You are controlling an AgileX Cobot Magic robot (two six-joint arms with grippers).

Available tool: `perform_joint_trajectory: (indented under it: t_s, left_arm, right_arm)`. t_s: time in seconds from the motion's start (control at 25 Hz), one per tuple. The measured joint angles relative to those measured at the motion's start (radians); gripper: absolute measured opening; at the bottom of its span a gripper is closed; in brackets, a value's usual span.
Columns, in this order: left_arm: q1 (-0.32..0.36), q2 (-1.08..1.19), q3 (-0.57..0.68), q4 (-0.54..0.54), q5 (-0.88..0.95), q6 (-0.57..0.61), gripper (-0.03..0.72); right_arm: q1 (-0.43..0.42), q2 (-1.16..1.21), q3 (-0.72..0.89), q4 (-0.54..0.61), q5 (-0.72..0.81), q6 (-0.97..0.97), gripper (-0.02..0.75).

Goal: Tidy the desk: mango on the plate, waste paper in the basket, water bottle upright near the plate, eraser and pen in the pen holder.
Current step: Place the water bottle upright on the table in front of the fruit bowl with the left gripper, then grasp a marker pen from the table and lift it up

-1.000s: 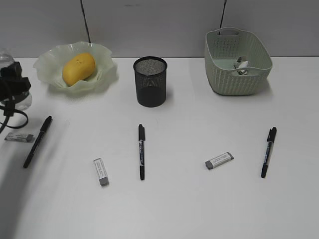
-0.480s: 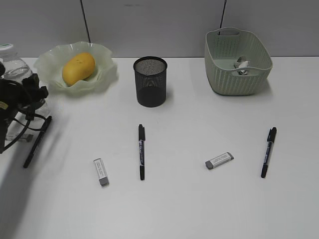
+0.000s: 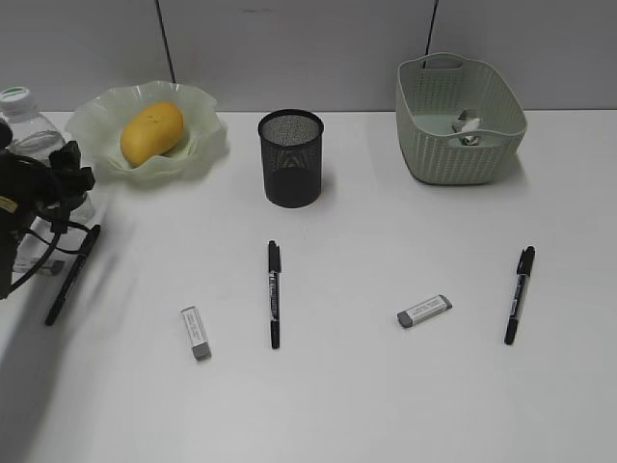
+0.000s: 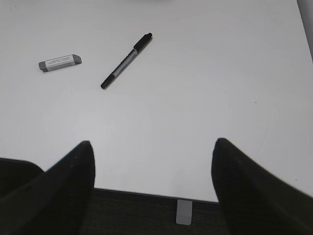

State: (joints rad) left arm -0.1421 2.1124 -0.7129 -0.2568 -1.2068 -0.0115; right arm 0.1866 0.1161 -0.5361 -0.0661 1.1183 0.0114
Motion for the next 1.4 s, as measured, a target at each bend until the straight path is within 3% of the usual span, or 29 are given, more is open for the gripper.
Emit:
perform_joint_trajectory:
  t_s: [0.24,0.8,1.08,1.4]
  left_arm:
    - [0.000,-0.009,0.026,0.005,-0.005,0.000,0.631]
    - [0.000,-0.229,0.287,0.102,0.044,0.000,0.631]
    - [0.000,-0.609,0.249,0.177,0.659,0.000,0.620]
    - [0.000,-0.920,0.039,0.187,1.660,0.000,0.598]
  right_arm:
    - [0.000,0.000,0.000,0.000,-0.001,0.000,0.585]
    - [0.000,0.000,0.000,-0.001,-0.001,0.000,0.585]
    - [0.000,0.000,0.000,-0.001,-0.001,0.000,0.585]
    - [0.000,0.000,0.000,-0.001,-0.001,0.000,0.585]
